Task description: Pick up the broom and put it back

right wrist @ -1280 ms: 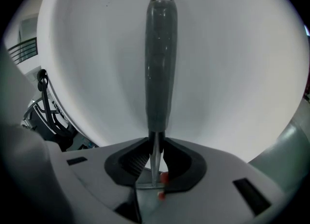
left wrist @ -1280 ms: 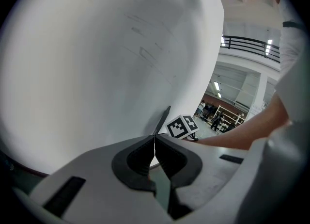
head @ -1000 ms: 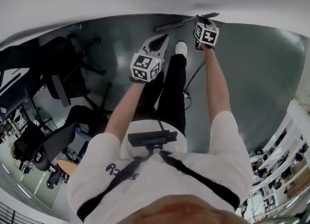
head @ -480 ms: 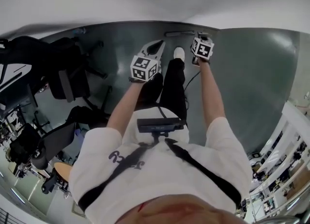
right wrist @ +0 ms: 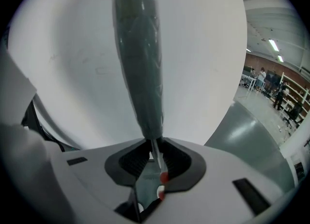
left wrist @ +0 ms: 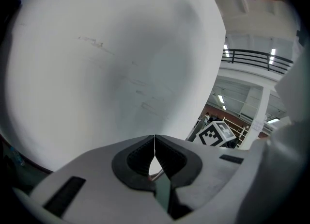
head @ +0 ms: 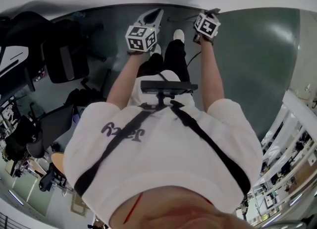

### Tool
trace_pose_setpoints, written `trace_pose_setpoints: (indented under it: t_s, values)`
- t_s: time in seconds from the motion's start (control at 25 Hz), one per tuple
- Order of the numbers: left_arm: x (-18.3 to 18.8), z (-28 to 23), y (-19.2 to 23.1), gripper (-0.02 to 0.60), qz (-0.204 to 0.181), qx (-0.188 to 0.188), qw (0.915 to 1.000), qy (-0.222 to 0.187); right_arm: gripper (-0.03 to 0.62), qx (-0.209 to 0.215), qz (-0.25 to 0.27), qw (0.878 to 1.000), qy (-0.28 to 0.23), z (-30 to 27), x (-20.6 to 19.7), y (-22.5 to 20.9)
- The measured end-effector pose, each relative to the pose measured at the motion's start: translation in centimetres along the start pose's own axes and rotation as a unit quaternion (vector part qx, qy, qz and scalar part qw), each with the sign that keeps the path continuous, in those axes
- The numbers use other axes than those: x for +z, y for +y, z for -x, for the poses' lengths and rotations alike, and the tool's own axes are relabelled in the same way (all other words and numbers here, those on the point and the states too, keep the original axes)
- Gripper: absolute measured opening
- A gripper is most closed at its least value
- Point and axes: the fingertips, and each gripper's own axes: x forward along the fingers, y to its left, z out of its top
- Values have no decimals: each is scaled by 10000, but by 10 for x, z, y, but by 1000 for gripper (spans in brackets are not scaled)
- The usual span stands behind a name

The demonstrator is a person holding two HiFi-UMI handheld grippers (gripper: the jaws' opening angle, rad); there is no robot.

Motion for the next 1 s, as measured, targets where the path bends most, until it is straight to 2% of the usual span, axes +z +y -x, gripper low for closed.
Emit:
trace_pose_setpoints:
  t_s: [0.16, 0.32, 0.6, 0.8, 1.0]
  values:
    - [18, 14, -4, 12, 17, 14, 9999, -159, 94, 18, -3, 10000, -42, 23, -6, 7]
    - [33, 22, -6, 12, -31, -25, 9995, -308, 94, -36, -293, 9995, -125, 38, -7, 9]
    - [59, 35, -12, 12, -119, -82, 9983, -556, 94, -38, -671, 9956, -653, 85, 35, 28]
    - [88, 43, -12, 12, -244, -36, 9960, -857, 94, -47, -374, 9903, -1335, 116, 75, 46]
    - [129, 56, -15, 12, -614, 90, 9899, -1273, 94, 12, 33, 9797, -2005, 154, 119, 68]
